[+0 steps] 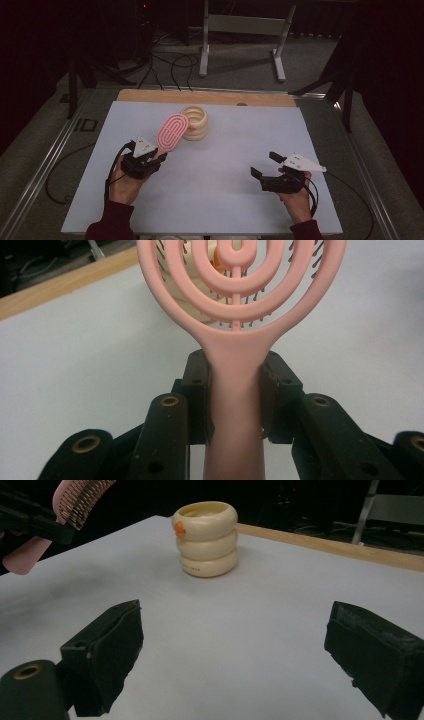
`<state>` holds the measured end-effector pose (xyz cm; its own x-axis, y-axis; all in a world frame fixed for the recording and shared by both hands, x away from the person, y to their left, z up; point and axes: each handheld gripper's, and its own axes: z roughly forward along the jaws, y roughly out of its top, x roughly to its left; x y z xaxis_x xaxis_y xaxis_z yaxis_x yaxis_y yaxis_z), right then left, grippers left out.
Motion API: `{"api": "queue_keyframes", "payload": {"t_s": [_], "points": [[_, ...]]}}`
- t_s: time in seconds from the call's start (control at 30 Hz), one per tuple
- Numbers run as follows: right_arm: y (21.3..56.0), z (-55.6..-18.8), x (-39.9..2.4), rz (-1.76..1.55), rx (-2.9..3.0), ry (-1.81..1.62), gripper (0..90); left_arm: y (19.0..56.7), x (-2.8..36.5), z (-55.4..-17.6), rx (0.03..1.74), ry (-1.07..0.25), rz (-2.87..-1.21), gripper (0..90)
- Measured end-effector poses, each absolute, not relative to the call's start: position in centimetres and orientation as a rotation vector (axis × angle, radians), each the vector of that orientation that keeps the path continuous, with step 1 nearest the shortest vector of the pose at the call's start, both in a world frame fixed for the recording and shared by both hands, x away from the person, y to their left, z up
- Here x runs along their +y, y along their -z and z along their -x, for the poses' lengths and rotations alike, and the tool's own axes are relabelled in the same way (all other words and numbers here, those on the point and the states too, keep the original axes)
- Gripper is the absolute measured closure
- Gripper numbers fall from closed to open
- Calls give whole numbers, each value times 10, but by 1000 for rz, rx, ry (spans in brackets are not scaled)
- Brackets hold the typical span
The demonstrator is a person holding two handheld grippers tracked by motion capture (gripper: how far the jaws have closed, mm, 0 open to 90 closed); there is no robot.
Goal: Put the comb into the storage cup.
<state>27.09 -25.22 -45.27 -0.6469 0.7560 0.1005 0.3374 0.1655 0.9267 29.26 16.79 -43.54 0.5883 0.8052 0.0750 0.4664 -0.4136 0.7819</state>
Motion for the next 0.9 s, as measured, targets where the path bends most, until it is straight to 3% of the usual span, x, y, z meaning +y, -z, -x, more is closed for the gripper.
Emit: {"api": "queue_keyframes", "payload": {"t_s": [0.9], "points": [[427,-303,-201,-997,2148,-1568,87,436,148,-285,950,-660,-2078,698]]}}
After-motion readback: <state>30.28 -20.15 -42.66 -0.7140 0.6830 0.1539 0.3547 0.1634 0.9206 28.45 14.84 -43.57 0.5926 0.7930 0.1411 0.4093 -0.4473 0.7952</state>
